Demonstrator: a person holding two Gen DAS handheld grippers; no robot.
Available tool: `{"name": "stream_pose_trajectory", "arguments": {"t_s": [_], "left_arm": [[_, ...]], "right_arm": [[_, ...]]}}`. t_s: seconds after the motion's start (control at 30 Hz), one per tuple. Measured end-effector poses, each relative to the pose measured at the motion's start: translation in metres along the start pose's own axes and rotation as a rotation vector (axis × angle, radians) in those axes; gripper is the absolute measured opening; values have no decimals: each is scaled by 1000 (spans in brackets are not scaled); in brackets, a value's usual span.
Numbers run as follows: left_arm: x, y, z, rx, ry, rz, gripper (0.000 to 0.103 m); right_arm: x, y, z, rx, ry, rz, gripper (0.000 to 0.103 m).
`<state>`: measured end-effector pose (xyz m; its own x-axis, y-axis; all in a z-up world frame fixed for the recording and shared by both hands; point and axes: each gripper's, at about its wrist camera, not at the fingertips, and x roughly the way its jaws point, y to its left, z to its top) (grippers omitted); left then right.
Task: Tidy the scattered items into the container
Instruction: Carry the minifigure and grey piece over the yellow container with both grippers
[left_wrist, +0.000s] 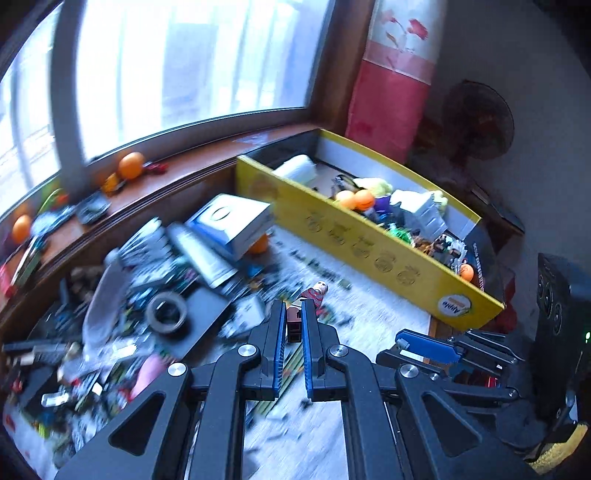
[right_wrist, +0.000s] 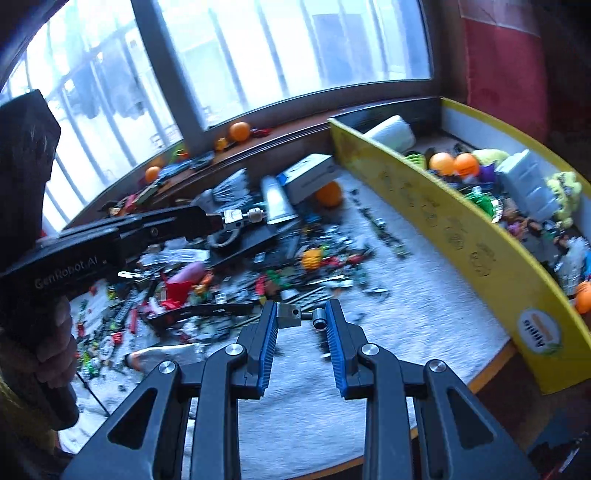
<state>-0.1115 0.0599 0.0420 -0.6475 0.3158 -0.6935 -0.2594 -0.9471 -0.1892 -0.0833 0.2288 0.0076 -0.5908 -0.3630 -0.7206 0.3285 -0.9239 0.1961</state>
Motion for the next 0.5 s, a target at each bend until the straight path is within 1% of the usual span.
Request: {"name": "stream_pose_trajectory", "arguments": {"t_s": [0.23,0.5], "left_arm": [[37,-38,41,54,4,-31,9],[77,-82,78,107,3,-52,9]], "right_arm": [[-4,-49,18,31,-24,-64,26],[-16,-94,36,43,-57,-96,26]]}}
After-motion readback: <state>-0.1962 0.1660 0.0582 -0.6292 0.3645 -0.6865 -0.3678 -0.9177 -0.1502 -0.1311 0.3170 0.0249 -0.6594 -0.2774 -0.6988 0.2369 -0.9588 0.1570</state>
